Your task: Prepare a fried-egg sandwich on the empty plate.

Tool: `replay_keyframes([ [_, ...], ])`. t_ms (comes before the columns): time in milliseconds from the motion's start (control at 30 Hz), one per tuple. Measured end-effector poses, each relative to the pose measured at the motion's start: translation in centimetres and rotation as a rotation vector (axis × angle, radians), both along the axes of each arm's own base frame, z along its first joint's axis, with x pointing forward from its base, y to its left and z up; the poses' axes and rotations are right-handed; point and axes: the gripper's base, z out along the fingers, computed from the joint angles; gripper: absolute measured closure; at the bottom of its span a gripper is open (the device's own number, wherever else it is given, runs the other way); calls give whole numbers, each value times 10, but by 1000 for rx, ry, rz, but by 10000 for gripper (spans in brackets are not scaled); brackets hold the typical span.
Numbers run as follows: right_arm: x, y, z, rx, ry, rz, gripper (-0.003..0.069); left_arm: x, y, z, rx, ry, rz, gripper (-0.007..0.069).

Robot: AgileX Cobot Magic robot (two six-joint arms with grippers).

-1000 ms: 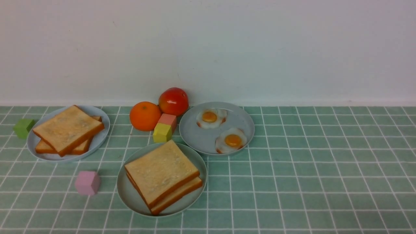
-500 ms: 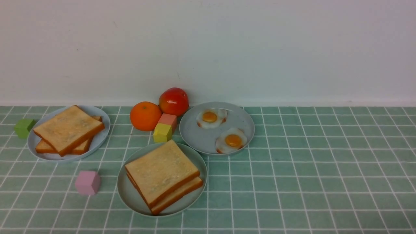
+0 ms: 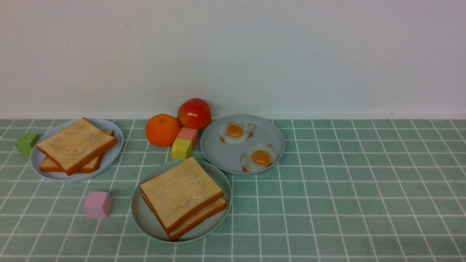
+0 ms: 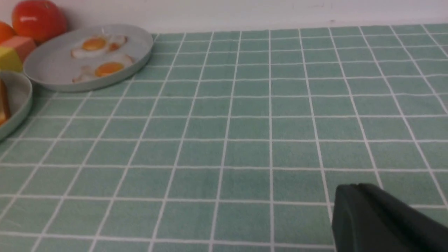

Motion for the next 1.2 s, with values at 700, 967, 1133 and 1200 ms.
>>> replay_keyframes([
  [700,0,0,0,-12,6,-3,664,0,0,0,0,0,0,608],
  [967,0,0,0,-12,8,-3,664,0,0,0,4,-4,0,607],
  [1133,0,0,0,-12,8,-3,664,0,4,1,12,-39,35,628],
  [1200,0,0,0,-12,7,-3,664,0,14,5,-12,-86,148,638],
])
